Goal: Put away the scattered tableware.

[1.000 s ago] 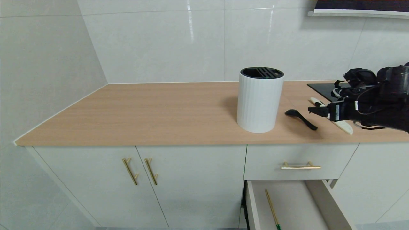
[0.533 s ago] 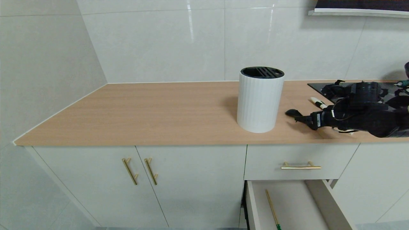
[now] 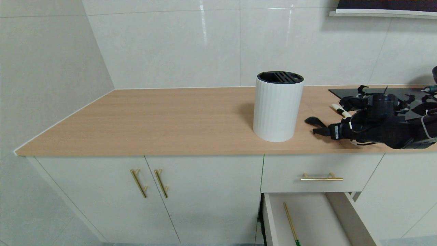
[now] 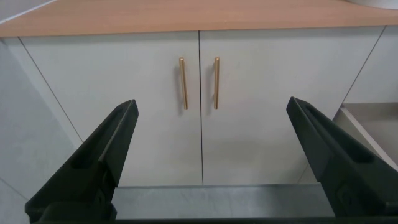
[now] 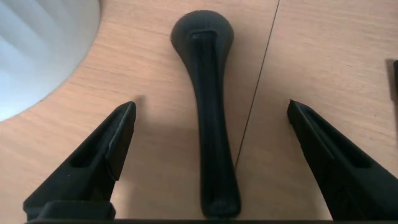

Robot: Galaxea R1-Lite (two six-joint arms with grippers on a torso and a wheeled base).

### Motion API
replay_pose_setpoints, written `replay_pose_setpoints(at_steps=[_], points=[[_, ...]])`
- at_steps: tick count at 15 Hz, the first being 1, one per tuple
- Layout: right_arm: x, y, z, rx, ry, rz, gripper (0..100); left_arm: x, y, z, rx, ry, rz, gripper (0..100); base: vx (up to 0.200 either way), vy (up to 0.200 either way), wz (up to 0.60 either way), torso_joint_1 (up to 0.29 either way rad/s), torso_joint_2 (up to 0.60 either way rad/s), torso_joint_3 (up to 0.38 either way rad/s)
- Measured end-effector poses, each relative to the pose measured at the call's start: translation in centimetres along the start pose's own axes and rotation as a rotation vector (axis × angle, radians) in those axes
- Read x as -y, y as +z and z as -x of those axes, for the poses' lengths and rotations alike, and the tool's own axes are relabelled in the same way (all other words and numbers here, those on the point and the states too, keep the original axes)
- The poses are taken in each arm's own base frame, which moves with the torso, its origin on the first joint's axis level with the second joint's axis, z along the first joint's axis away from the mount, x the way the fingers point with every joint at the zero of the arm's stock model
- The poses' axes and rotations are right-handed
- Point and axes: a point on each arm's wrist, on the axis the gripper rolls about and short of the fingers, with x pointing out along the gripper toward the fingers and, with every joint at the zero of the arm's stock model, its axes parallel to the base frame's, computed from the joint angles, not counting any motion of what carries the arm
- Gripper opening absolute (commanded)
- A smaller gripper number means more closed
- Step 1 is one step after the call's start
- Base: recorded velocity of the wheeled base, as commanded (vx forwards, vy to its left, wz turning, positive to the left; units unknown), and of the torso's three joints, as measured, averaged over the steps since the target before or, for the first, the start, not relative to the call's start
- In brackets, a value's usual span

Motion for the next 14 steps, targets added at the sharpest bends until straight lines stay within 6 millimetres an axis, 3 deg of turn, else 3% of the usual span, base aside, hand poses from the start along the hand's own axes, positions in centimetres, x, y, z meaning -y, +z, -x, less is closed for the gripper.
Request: replay_pose_setpoints(at_steps=[2, 3, 11, 14], points=[[0.06, -0.16, -0.24, -0.002, 0.001, -0.001, 100, 0.0, 0.0, 0.0, 0.0, 0.0, 0.0, 100, 0.0, 0.0, 0.0, 0.0, 0.0, 0.0], [0.08, -0.24, -0.33, -0.003, 0.0, -0.001, 0, 0.0, 0.0, 0.0, 0.0, 0.0, 0.0, 100, 0.0, 0.0, 0.0, 0.0, 0.0, 0.0], [0.03, -0.44, -0.45, -0.012, 0.003, -0.004, 0, 0.0, 0.0, 0.0, 0.0, 0.0, 0.0, 100, 0.0, 0.0, 0.0, 0.0, 0.0, 0.0], [-0.14, 0.11, 0.33, -0.005, -0.002, -0.002, 0, 0.0, 0.0, 0.0, 0.0, 0.0, 0.0, 100, 0.0, 0.0, 0.0, 0.0, 0.0, 0.0]])
